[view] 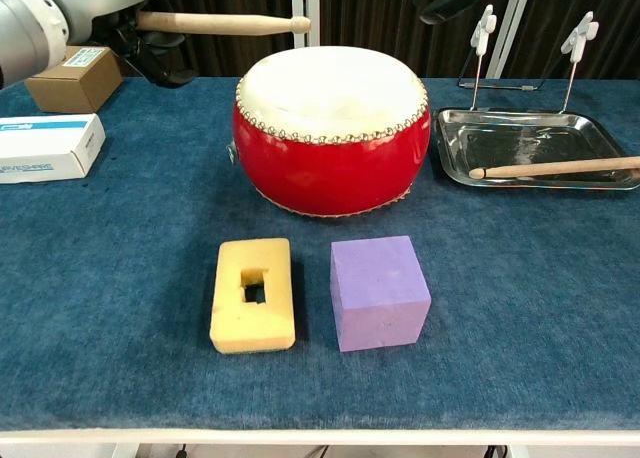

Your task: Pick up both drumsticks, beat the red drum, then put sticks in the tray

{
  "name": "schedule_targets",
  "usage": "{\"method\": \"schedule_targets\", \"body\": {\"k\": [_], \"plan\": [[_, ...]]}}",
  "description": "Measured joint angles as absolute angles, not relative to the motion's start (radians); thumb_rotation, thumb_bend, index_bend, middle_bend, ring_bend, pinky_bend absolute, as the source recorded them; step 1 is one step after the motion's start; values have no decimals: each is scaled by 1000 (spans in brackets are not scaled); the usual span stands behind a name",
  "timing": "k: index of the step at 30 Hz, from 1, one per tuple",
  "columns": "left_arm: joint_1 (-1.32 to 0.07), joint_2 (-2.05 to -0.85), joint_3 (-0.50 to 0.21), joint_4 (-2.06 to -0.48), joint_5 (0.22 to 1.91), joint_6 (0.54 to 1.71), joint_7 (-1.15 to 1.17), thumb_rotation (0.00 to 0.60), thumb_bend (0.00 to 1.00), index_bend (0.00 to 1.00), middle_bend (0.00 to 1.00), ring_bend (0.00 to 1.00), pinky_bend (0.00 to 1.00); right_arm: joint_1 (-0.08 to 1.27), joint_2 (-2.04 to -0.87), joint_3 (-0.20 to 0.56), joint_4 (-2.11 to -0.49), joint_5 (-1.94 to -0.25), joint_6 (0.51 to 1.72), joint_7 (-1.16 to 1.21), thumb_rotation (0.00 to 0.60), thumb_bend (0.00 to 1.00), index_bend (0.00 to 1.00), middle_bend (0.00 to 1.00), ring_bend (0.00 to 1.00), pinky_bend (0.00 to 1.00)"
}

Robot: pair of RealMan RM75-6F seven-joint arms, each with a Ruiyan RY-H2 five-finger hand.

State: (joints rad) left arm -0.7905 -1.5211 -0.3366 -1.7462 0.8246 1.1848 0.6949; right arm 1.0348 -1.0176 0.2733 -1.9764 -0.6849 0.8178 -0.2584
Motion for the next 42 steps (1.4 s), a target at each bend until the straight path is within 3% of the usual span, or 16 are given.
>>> {"method": "schedule_targets", "body": {"k": [8, 15, 42], "plan": [[-848, -1560, -347, -1744, 745, 1213, 760, 600, 335, 941, 969, 992, 1000, 1207, -1157, 272, -1965, -452, 933, -457, 600, 217, 348, 441, 198, 330], [-870, -1569, -346, -1751, 731, 1247, 782, 600, 335, 938, 968, 992, 1000, 1310, -1289, 274, -1905, -317, 1021, -561, 600, 285, 419, 461, 208, 331], [-916, -1593, -311, -1747, 744, 1300, 833, 600, 335, 936, 965, 989, 1000, 1370, -1390, 319, -1842, -245, 1081, -652, 600, 371, 476, 529, 245, 331]]}}
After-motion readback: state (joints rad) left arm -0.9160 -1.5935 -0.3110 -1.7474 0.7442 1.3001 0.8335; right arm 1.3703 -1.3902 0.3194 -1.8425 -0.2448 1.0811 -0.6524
